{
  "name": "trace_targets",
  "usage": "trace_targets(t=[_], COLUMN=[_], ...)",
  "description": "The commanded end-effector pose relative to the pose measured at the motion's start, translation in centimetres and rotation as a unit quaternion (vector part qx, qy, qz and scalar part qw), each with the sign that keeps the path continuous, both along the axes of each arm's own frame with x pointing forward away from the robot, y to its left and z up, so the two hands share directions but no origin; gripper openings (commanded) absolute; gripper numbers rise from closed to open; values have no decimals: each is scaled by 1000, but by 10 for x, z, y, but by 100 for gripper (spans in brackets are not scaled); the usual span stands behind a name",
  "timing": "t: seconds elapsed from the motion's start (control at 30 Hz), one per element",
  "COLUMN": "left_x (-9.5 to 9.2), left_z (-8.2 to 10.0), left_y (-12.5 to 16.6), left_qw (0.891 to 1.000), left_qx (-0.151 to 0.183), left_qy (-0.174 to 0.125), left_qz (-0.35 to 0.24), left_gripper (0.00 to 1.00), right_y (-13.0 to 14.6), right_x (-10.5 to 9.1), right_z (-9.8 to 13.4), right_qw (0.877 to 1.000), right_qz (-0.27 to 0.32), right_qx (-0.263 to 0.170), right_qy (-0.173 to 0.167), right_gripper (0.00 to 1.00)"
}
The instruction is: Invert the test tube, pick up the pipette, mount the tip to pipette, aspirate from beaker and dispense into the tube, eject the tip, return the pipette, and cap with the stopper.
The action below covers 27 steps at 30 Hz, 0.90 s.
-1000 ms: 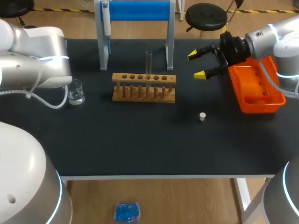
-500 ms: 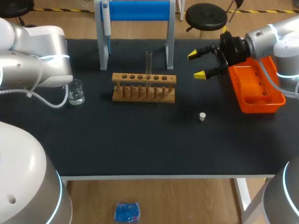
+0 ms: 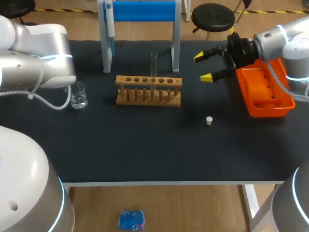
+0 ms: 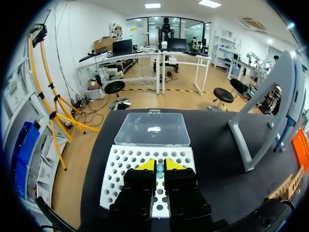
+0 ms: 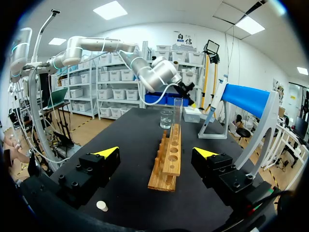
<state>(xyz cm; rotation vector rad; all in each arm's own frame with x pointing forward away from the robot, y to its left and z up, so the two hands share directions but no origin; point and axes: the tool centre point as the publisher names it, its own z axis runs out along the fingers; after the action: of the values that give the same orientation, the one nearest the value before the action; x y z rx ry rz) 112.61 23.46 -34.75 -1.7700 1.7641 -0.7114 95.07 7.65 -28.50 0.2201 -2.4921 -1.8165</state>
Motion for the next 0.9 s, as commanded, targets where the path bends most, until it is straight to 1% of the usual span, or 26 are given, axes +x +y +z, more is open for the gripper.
trace_targets(t=[0.03, 0.3, 0.67, 0.77, 0.9], left_x=[-4, -6, -12, -15, -23], left_z=[11, 32, 66, 77, 101], left_y=[0, 0, -6, -12, -32], left_qw=[1000, 1000, 999, 999, 997], left_qx=[1, 12, 31, 32, 39], left_qy=[2, -7, -23, -31, -44], left_qz=[-1, 1, 2, -2, -43], left_gripper=[0, 0, 0, 0, 0], right_y=[-1, -1, -1, -1, -1], right_x=[1, 1, 1, 1, 1], right_z=[0, 0, 0, 0, 0], right_qw=[1000, 1000, 1000, 1000, 1000], right_qz=[1, 1, 1, 1, 1], right_qx=[0, 0, 0, 0, 0], right_qy=[0, 0, 0, 0, 0], right_gripper=[100, 100, 100, 100, 100])
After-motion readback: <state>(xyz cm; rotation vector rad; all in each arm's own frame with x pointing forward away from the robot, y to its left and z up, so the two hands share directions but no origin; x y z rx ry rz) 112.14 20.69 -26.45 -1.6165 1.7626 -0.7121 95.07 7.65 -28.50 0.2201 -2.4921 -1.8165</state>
